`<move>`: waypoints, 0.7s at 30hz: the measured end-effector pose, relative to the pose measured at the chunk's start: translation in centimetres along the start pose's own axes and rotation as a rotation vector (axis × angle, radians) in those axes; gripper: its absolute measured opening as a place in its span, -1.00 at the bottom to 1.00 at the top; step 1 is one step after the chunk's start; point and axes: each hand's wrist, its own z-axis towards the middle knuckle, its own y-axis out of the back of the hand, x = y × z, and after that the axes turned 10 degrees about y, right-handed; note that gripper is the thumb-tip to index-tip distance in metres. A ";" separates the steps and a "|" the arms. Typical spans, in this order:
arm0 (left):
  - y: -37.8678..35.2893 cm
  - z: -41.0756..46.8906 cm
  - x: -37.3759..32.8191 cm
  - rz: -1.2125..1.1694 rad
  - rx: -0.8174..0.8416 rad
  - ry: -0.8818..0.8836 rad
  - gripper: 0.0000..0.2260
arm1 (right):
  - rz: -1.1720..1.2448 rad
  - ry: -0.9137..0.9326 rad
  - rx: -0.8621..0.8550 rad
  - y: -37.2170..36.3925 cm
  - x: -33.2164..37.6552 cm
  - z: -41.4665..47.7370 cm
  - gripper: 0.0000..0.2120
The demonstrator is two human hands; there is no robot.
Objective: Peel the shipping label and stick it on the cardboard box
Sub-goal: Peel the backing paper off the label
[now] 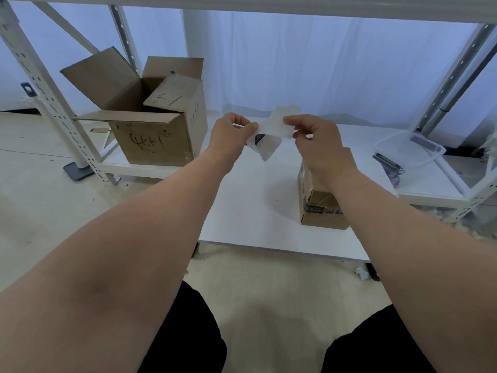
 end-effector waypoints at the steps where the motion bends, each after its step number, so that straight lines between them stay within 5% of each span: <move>1: 0.0 0.0 0.0 0.010 0.021 -0.002 -0.86 | -0.039 0.041 -0.008 -0.1 0.0 0.0 -0.64; 8: 0.6 -0.5 -0.2 0.007 0.165 0.041 -0.93 | -0.280 0.284 -0.121 -0.2 -0.3 0.5 -0.79; 21: 0.7 -0.4 -0.1 -0.021 0.152 0.020 -0.88 | 0.044 0.080 -0.139 0.9 -0.7 0.4 -0.87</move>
